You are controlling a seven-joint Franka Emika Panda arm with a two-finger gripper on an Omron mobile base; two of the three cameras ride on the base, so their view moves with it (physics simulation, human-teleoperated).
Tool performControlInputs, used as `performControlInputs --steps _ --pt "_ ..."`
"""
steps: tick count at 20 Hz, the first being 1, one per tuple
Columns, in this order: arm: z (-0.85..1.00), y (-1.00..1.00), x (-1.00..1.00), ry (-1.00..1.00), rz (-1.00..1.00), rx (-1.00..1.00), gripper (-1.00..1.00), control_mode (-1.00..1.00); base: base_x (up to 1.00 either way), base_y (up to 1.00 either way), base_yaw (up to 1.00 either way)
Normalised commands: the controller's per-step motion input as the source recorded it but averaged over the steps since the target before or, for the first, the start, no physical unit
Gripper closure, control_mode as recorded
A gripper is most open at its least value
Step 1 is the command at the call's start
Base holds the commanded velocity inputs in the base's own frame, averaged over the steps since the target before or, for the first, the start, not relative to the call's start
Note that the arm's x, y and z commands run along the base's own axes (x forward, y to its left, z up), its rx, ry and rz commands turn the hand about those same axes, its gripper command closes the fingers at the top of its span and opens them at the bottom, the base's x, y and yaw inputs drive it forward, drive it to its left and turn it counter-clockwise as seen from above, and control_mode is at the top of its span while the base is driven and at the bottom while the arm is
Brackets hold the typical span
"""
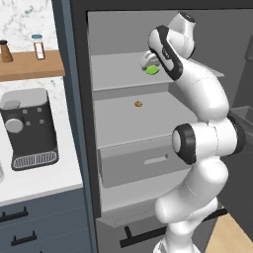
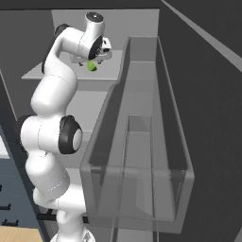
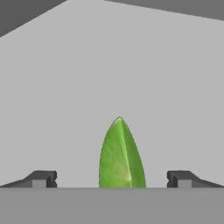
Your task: Grab a lemon wedge from the fridge and one ice cube from the ice bowl, and put them in the glass of lemonade.
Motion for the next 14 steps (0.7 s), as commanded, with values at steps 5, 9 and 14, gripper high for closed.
performControlInputs --steps 5,9,14 --pt "0.0 0.0 0.2 0.0 0.0 0.0 -1.0 -1.0 0.0 0.0 0.0" --pt "-0.01 0.0 0.01 0.02 0.0 0.0 -1.0 -1.0 0.0 0.0 0.0" --pt "-0.11 0.0 -0.15 0.0 0.0 0.0 -1.0 -1.0 0.0 0.0 0.0"
